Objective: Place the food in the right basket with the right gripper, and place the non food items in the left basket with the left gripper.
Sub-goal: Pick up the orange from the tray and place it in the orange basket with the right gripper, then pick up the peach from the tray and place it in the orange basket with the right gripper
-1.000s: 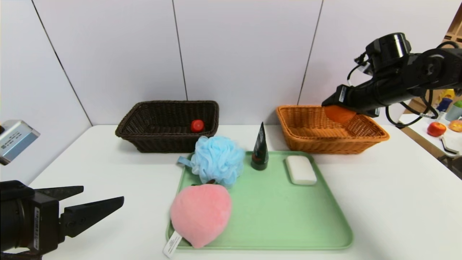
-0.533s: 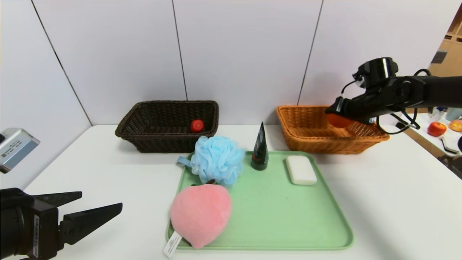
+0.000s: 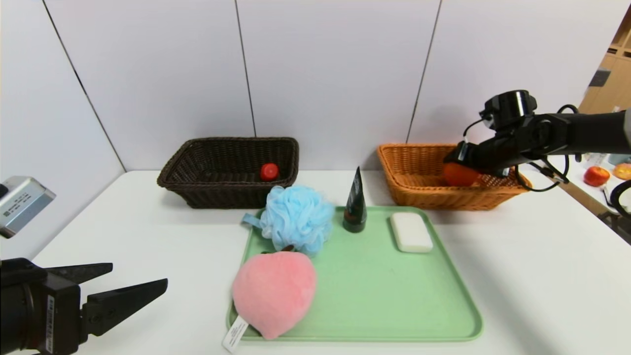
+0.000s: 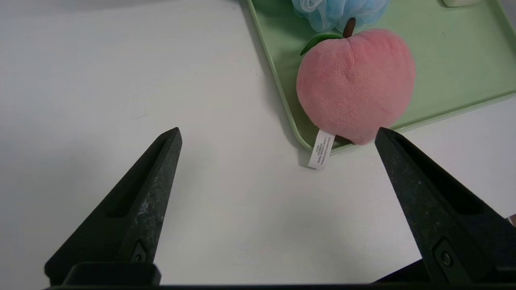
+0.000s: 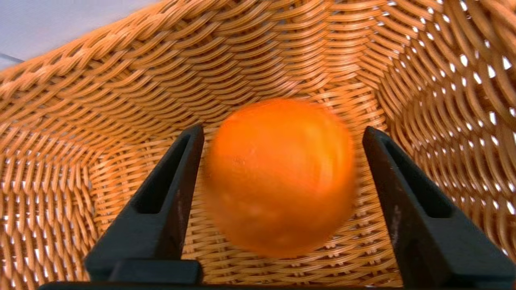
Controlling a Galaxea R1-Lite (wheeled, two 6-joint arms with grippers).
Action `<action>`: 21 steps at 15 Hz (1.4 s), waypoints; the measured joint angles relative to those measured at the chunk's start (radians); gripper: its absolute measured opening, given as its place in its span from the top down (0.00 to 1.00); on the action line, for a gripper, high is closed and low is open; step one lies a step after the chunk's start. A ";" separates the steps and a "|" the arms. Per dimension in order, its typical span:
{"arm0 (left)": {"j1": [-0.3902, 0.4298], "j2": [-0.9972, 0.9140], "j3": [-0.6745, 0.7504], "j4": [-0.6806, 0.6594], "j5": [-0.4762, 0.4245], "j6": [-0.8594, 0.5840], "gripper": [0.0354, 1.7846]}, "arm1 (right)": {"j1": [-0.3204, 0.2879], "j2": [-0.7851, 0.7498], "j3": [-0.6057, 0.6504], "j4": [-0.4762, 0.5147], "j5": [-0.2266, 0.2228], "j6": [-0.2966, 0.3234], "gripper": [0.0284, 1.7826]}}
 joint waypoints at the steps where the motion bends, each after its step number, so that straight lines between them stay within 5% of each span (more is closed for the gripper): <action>1: 0.000 0.000 0.000 0.000 0.000 0.000 0.06 | -0.001 0.000 -0.007 0.002 0.000 0.001 0.21; 7: 0.000 0.003 -0.006 0.000 0.002 -0.003 0.06 | 0.016 -0.100 -0.019 0.039 0.004 0.029 0.12; 10: 0.000 0.016 -0.021 0.000 0.003 -0.006 0.06 | 0.064 -0.200 -0.013 0.086 0.007 0.153 0.09; 13: -0.001 0.031 -0.026 -0.001 0.003 -0.005 0.06 | 0.097 -0.293 -0.038 0.267 0.007 0.214 0.08; 19: -0.002 0.047 -0.020 -0.001 0.003 -0.006 0.06 | 0.148 -0.345 -0.103 0.424 -0.180 0.276 0.06; 21: -0.002 0.047 -0.018 -0.001 -0.001 -0.006 0.06 | 0.160 -0.354 -0.116 0.432 -0.186 0.269 0.05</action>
